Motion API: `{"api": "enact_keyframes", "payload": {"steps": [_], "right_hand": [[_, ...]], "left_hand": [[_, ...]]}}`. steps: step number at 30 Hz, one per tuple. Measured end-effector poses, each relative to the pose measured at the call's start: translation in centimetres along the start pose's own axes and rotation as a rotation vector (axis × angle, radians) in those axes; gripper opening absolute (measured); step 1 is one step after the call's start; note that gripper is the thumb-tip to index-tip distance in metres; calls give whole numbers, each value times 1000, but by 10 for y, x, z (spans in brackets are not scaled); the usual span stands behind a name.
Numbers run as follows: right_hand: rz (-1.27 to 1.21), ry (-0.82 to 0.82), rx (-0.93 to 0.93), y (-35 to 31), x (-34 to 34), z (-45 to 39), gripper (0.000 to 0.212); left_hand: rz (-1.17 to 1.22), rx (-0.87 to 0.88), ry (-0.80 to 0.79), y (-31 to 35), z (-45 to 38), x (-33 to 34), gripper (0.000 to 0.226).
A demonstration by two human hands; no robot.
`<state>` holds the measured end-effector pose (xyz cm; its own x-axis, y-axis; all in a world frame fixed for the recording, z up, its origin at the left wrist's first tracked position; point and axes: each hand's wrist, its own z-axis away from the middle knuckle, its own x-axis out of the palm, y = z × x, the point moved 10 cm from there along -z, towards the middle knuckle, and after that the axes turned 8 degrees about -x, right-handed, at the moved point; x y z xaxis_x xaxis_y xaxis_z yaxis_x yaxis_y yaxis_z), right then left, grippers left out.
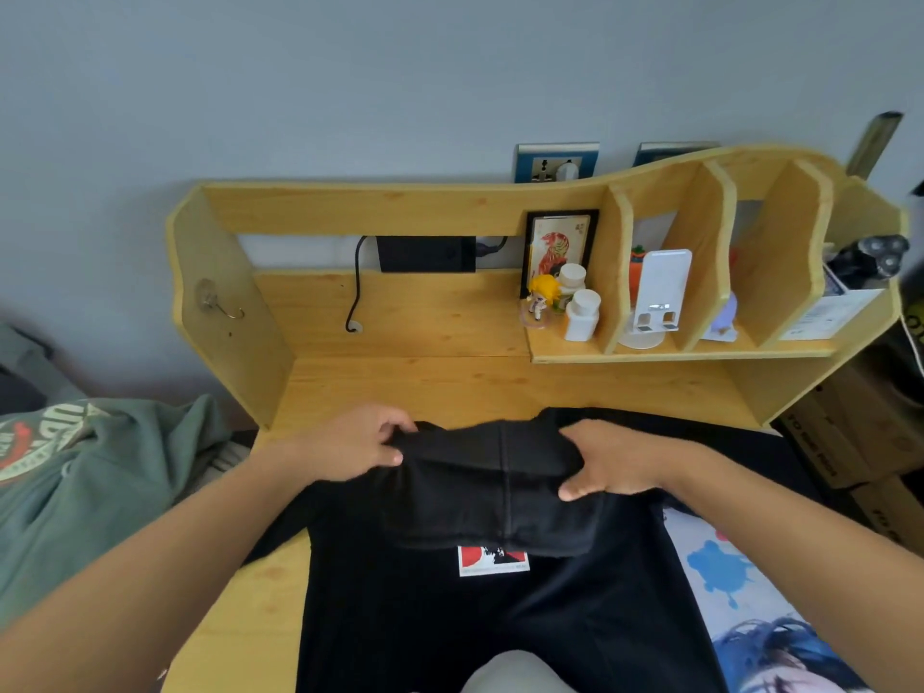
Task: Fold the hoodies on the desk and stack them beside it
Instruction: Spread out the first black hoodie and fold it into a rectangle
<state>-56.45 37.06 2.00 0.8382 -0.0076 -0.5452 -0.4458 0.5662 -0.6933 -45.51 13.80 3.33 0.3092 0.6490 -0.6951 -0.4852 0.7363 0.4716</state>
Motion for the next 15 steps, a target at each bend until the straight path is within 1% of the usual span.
{"api": "enact_keyframes", "payload": {"steps": [1,3,4,5,6,7,8,9,10,11,12,13,14,15], "right_hand": [[95,-35,30,9,8,-6,20],[280,-78,74,22,18,-25,12],[356,-67,93,26,18,-35,12],[421,-15,110,27,11,-43,13],[489,86,120,24,-3,-49,14],[546,222,128,17,-22,-50,13],[585,374,125,8,-41,-47,14],[613,535,87,-6,-56,-40,16],[632,691,-10,-21,-63,-29,22],[659,817,-158,-35,-60,-14,31],[714,864,-277,-42,-45,-1,42],[791,826,-329,-36,-18,7,52],[857,731,-330,-18,18,11,60],[880,590,-294,9,58,14,66]], "left_hand": [[-80,6,-57,-1,-2,16,21],[-230,-24,-143,-6,-7,45,6],[-264,-61,-136,-8,-13,50,14],[-251,-134,-74,-10,-20,45,18],[-117,-223,6,-11,-24,33,14],[104,-280,94,-14,-28,21,14],[390,-329,216,-17,-29,6,29],[644,-318,312,-18,-26,-4,36],[774,-228,394,-11,-16,-10,37],[794,-132,453,-3,1,-8,36],[770,-51,491,0,20,4,33],[751,-28,474,-4,38,29,33],[701,-55,417,-17,48,63,37],[627,-97,336,-34,54,102,42]]}}
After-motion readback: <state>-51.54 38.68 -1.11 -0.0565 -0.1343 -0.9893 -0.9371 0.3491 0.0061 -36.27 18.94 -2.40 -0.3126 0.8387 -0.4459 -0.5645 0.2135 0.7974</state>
